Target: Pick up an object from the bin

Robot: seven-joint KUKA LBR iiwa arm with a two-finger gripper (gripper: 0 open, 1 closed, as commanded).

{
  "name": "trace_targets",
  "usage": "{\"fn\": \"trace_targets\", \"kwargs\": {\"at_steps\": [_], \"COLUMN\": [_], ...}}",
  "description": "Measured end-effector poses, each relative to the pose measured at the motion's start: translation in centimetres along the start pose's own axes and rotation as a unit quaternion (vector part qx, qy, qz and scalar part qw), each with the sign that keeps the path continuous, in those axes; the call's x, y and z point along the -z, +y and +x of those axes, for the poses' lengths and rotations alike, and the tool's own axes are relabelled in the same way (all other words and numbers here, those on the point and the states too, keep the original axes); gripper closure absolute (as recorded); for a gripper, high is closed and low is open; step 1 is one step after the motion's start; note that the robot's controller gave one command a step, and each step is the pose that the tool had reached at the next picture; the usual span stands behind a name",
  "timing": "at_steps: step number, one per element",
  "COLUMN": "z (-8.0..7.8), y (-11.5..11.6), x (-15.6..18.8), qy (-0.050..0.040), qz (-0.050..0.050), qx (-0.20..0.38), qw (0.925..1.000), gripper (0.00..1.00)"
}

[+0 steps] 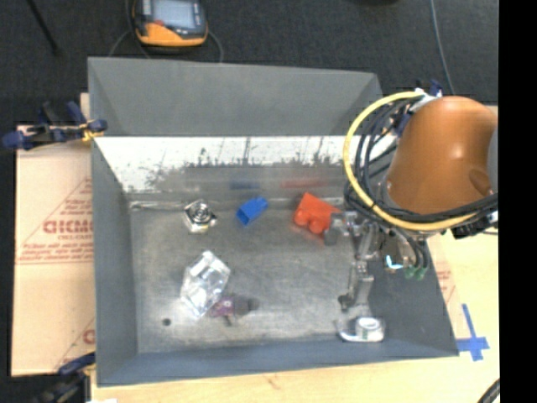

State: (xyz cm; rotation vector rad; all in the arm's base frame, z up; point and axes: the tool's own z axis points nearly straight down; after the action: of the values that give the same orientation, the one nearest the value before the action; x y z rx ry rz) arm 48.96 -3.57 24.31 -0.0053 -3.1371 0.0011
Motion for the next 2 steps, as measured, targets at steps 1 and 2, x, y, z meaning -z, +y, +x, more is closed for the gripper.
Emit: {"fn": "trace_targets", "kwargs": {"at_steps": [1, 2], "z": [-3.1, 1.3], "y": [-4.1, -7.1], "x": [-9.6, -15.9], "qy": [-0.0015, -0.0074], "qz": [0.000, 0.002], "qx": [0.081, 0.240], "qw": [0.9967, 0.9708], "gripper": [0.00, 0.00]}}
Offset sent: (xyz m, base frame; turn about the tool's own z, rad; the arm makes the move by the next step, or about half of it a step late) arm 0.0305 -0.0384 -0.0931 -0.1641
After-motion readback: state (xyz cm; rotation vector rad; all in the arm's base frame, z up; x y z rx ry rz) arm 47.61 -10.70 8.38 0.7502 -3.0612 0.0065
